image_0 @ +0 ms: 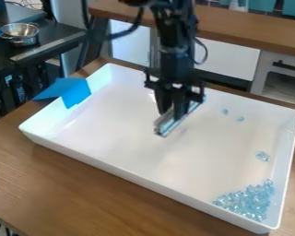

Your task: Sweep into pile

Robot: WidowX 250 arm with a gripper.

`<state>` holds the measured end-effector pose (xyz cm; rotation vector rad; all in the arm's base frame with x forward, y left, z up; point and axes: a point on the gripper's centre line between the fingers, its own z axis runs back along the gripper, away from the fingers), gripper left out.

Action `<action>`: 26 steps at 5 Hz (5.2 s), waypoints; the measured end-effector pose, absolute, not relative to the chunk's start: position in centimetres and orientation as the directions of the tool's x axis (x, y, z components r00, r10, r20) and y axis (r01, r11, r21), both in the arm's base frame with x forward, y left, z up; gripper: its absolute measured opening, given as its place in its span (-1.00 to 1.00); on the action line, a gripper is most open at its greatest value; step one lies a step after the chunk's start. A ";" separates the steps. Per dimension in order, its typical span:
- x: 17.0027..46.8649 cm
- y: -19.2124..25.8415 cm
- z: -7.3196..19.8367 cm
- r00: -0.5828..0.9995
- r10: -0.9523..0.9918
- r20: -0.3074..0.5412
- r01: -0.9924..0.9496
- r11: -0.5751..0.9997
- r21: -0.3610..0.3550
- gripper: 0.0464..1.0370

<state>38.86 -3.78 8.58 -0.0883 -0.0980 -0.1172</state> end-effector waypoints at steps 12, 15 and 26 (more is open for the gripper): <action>42.4 -14.9 5.2 0.939 -0.341 -0.036 0.334 0.934 -0.128 -0.41; 38.8 -14.3 4.9 0.866 -0.494 -0.074 0.478 0.863 -0.162 -0.41; 43.7 -11.6 5.9 0.954 -0.299 -0.026 0.295 0.950 -0.104 -0.41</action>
